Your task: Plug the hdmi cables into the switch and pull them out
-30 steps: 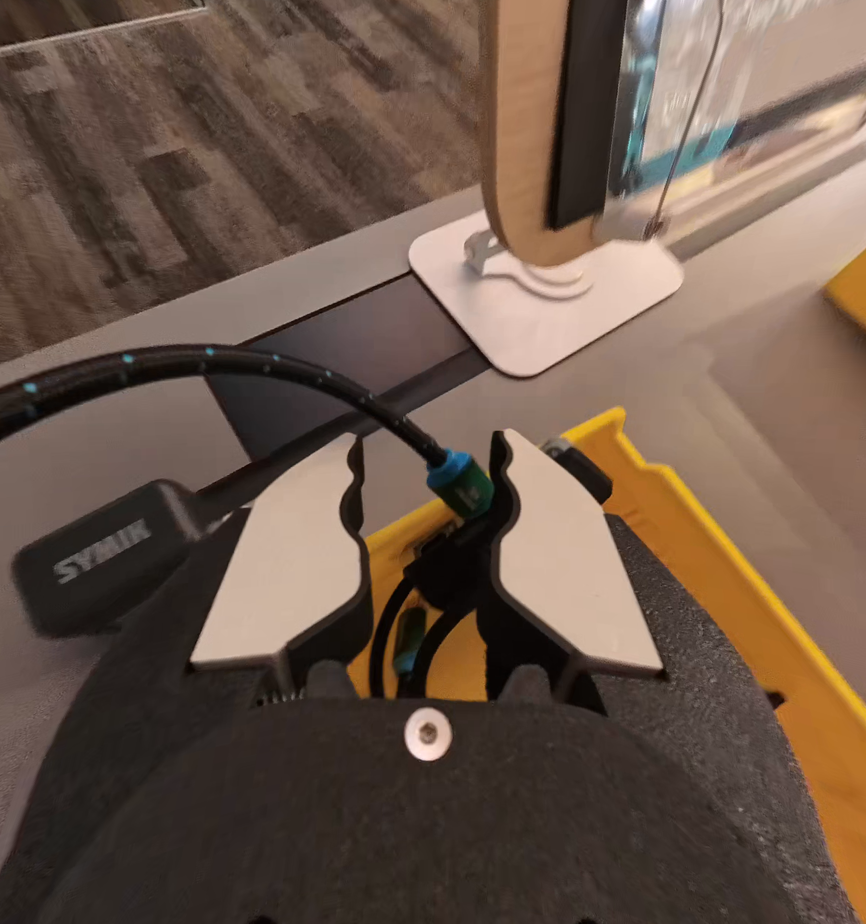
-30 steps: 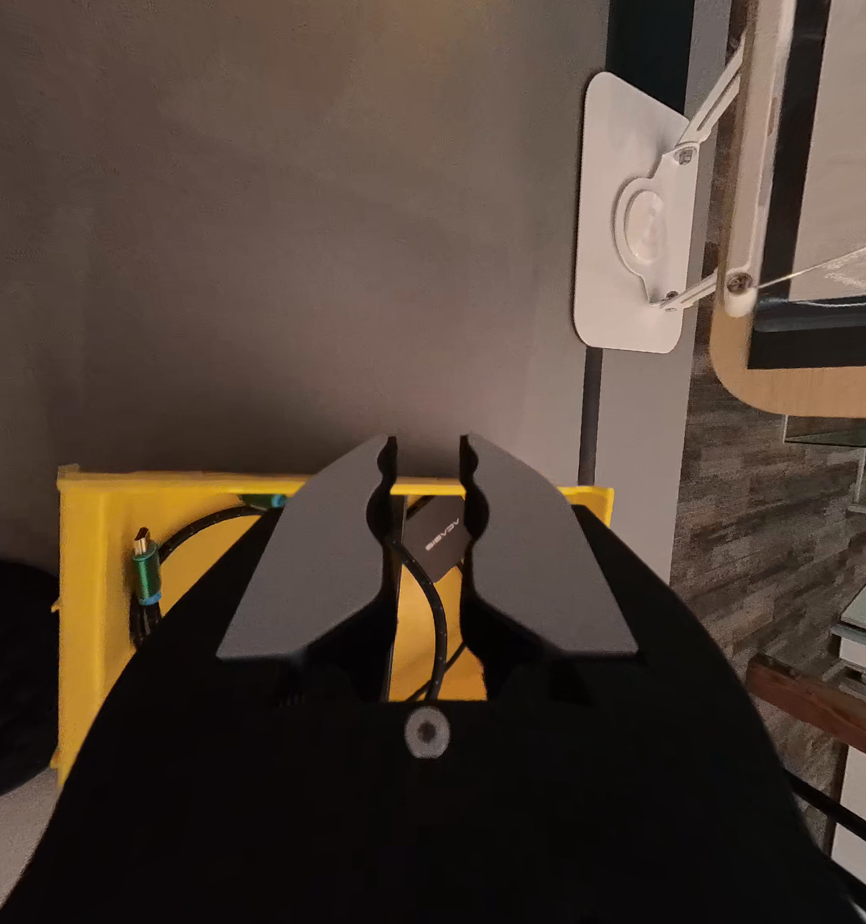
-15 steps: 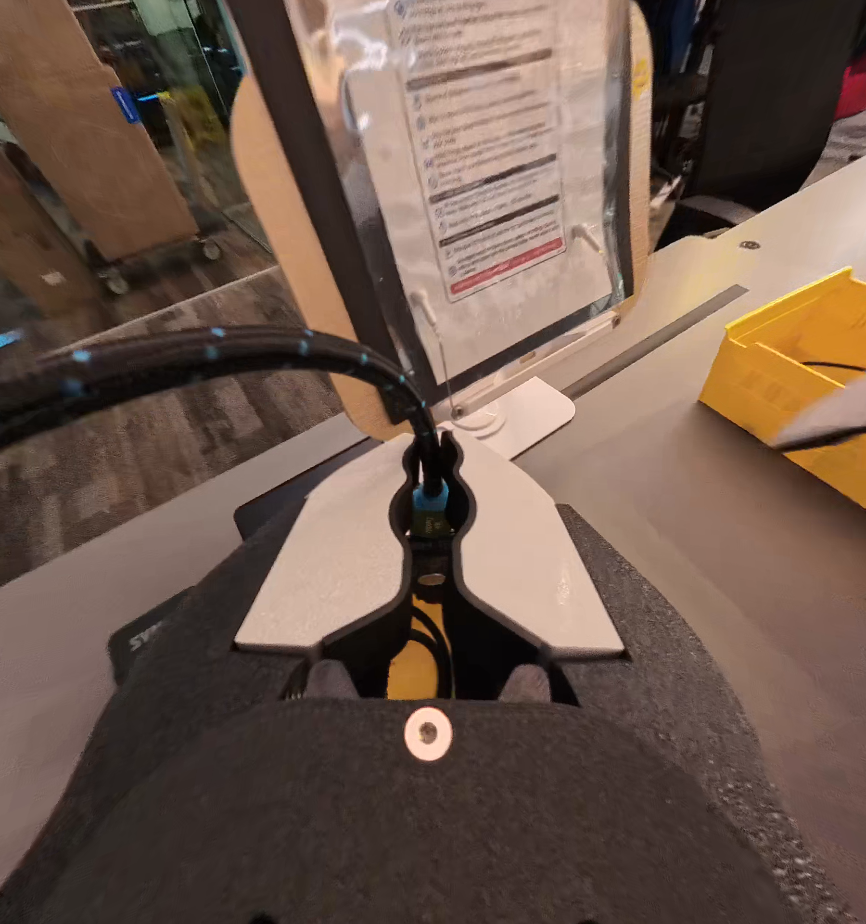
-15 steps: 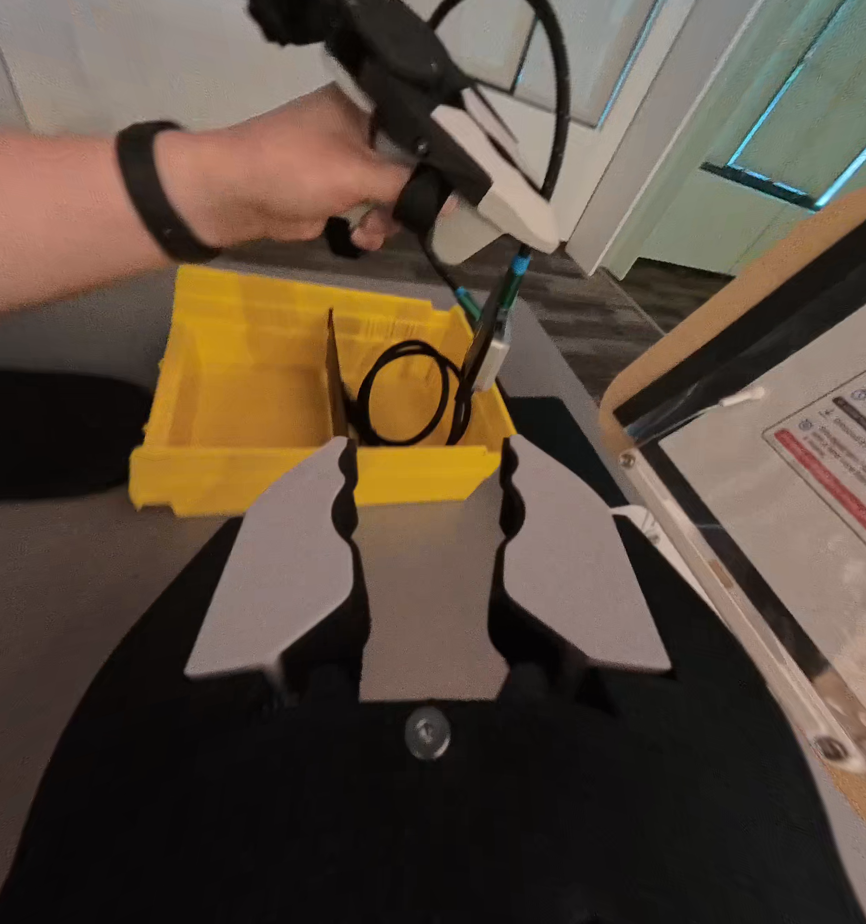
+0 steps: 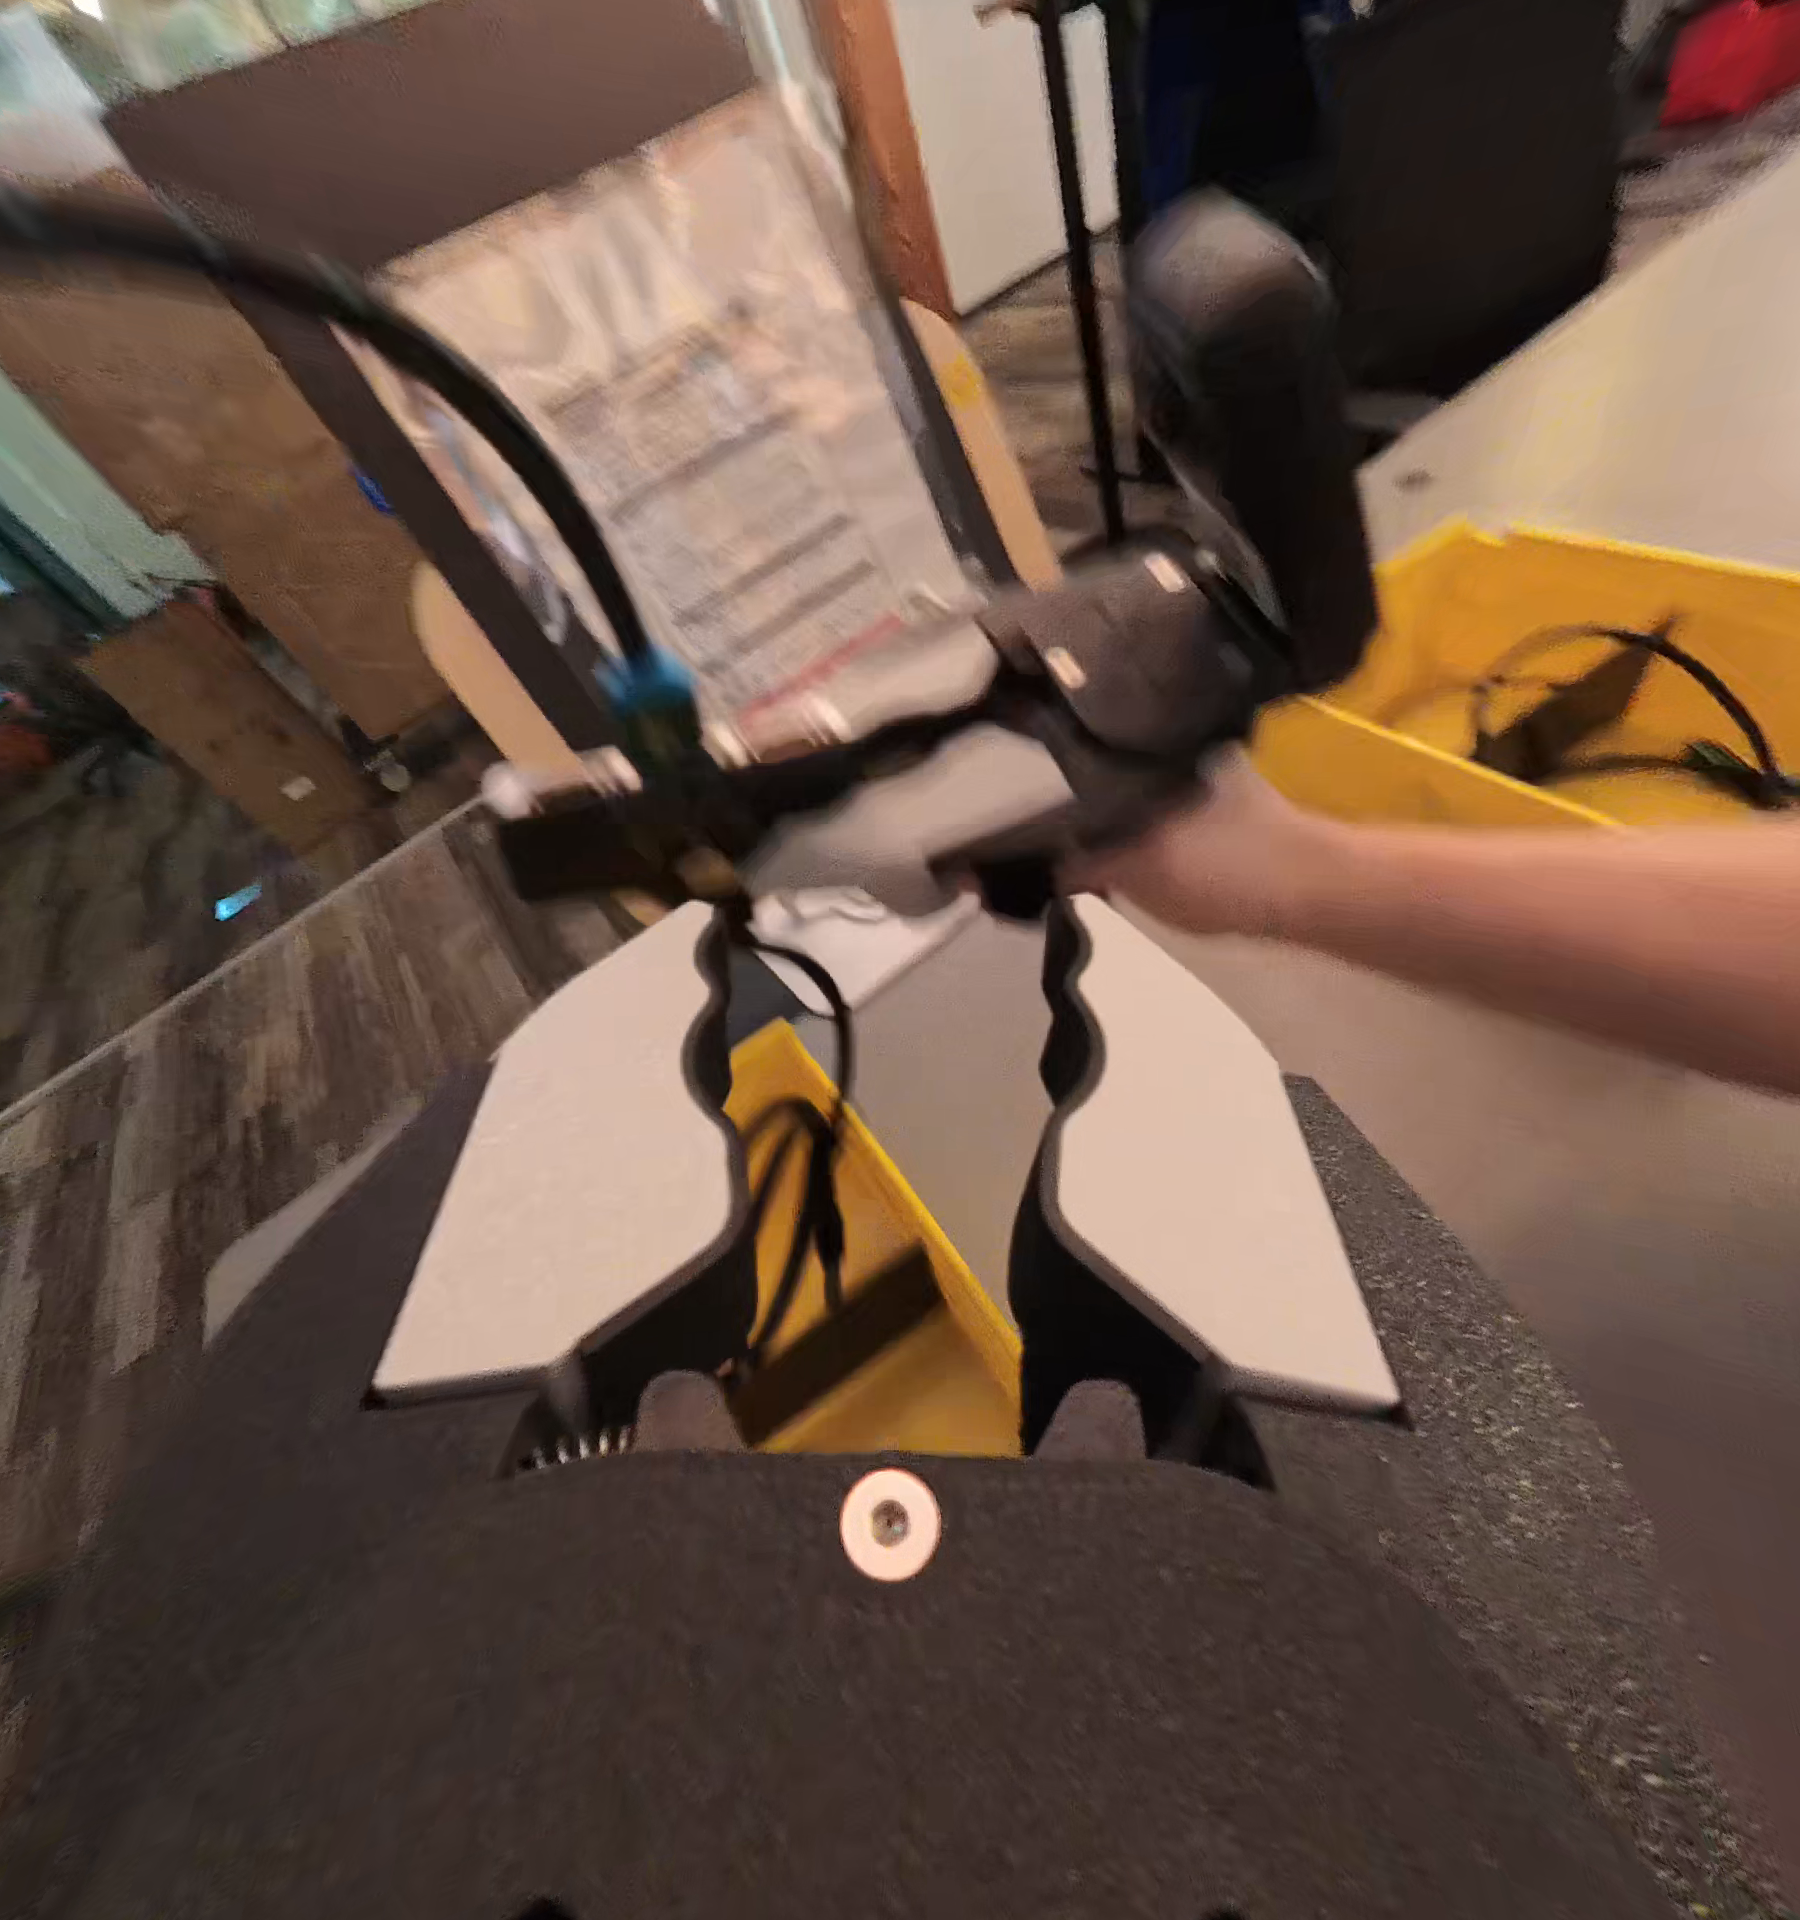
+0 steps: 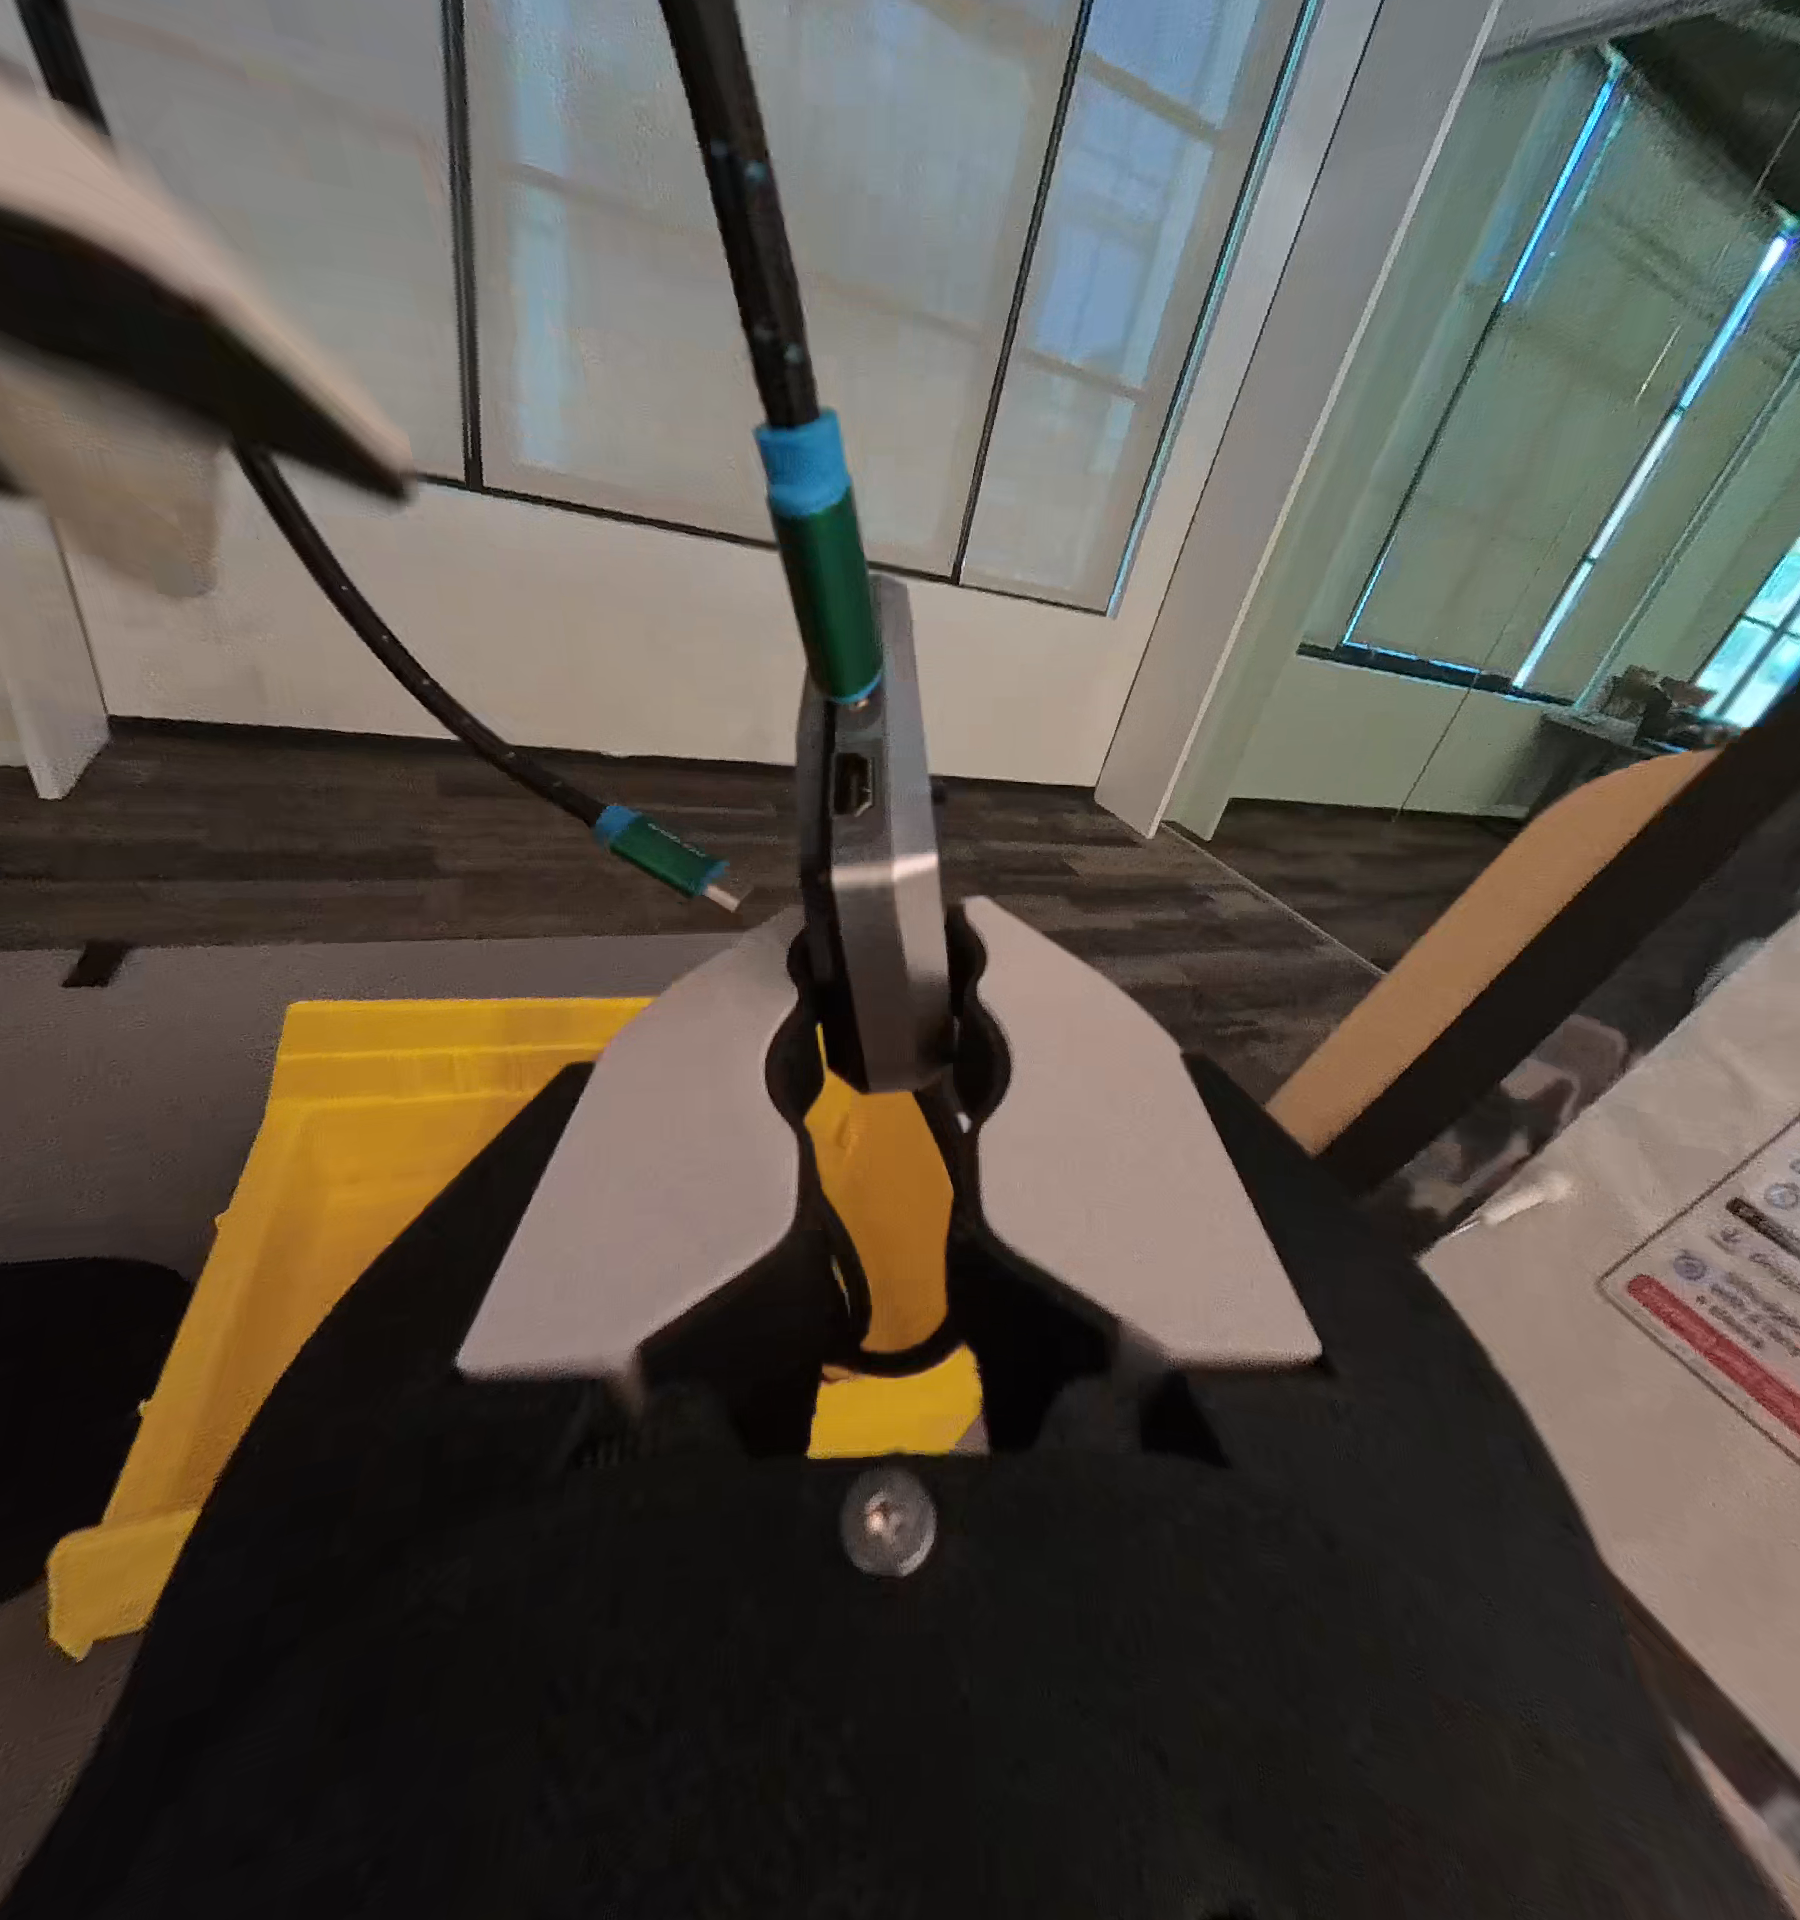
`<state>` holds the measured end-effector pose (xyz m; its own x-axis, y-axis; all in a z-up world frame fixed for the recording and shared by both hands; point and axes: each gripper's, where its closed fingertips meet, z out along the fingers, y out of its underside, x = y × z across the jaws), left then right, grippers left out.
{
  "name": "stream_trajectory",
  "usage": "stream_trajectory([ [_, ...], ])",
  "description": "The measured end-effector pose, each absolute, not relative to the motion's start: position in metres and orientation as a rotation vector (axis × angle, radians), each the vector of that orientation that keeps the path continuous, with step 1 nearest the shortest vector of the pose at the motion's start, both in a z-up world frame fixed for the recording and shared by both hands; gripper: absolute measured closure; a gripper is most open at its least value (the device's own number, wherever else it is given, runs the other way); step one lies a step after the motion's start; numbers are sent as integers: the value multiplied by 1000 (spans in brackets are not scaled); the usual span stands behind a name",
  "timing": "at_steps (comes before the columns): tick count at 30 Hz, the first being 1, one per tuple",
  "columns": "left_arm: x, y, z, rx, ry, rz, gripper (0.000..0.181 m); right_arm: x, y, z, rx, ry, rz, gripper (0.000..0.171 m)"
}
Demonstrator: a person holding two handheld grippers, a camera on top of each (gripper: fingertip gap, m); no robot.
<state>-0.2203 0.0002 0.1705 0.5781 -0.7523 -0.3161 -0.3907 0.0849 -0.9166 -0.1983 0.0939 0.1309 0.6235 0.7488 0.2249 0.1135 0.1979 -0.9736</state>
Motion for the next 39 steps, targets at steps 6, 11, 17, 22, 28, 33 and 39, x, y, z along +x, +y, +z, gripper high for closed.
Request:
stream_trajectory([
  [6, -242, -125, 130, -1370, 1207, -415, 144, -155, 65, 187, -1124, -814, 582, 149],
  [11, -309, -138, 204, -1160, 891, -518, 151, -116, 2, 231, -869, -984, 621, 149],
  [17, -316, -125, 278, -910, 898, -610, 154, -84, -75, 246, -717, -1155, 642, 149],
  [22, -193, -131, 256, -785, 1262, -561, 133, -88, -105, 217, -744, -1268, 633, 149],
  [28, -101, -115, 174, -886, 1520, -468, 115, -91, -119, 177, -776, -1342, 594, 149],
  [33, -99, -125, 159, -716, 1383, -721, 130, -78, -130, 167, -739, -1315, 642, 149],
  [39, -79, -136, 163, -587, 1305, -850, 137, -73, -142, 172, -614, -1268, 801, 149],
])
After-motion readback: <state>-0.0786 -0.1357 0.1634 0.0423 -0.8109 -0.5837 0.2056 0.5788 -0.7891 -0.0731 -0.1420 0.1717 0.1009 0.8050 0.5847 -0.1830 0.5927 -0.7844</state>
